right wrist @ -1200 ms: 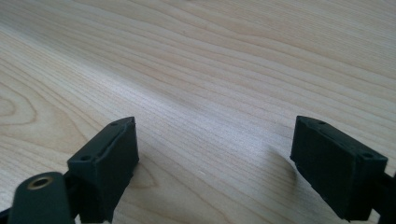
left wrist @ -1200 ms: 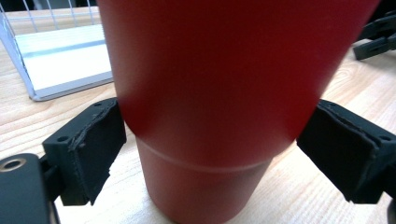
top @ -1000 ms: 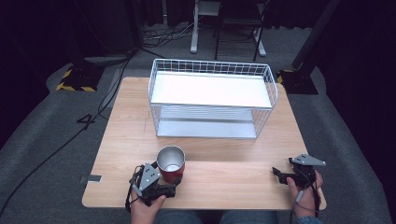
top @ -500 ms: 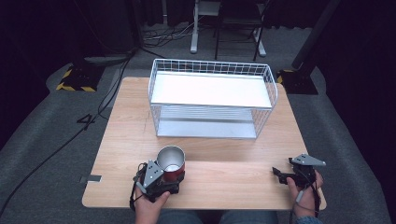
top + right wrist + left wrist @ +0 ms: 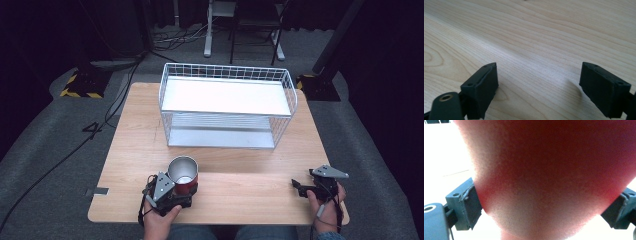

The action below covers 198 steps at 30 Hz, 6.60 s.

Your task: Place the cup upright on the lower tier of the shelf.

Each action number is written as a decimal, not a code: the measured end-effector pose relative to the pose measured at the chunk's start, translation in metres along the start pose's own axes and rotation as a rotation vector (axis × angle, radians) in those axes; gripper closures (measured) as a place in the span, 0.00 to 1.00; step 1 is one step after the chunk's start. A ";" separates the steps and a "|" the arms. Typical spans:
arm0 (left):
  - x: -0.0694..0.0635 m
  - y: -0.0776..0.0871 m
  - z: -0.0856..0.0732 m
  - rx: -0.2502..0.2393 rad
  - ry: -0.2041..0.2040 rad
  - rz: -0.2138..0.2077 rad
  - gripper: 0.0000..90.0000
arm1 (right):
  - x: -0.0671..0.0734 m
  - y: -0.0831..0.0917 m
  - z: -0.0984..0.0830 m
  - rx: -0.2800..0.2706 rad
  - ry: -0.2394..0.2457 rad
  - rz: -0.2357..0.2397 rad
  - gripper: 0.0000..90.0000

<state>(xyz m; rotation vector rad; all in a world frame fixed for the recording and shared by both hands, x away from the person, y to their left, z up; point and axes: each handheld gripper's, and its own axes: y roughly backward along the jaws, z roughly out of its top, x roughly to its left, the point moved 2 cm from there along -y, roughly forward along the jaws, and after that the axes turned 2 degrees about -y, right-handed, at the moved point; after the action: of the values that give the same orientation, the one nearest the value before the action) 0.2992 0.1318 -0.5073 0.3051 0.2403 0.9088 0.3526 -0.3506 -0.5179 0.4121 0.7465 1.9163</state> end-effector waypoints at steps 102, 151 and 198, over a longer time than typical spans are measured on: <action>0.033 -0.194 0.099 -0.080 0.035 0.075 0.09 | 0.003 0.001 0.000 -0.011 0.030 -0.007 0.18; 0.033 -0.176 0.084 0.032 0.039 0.057 0.13 | 0.004 0.001 0.000 -0.014 0.044 -0.011 0.18; 0.037 -0.055 0.085 0.053 0.008 -0.046 0.17 | 0.003 -0.001 0.001 -0.005 0.035 0.024 0.18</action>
<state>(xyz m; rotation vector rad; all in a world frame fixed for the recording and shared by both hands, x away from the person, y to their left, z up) 0.3895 0.1170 -0.4506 0.3432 0.2782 0.8596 0.3527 -0.3470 -0.5178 0.3871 0.7624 1.9522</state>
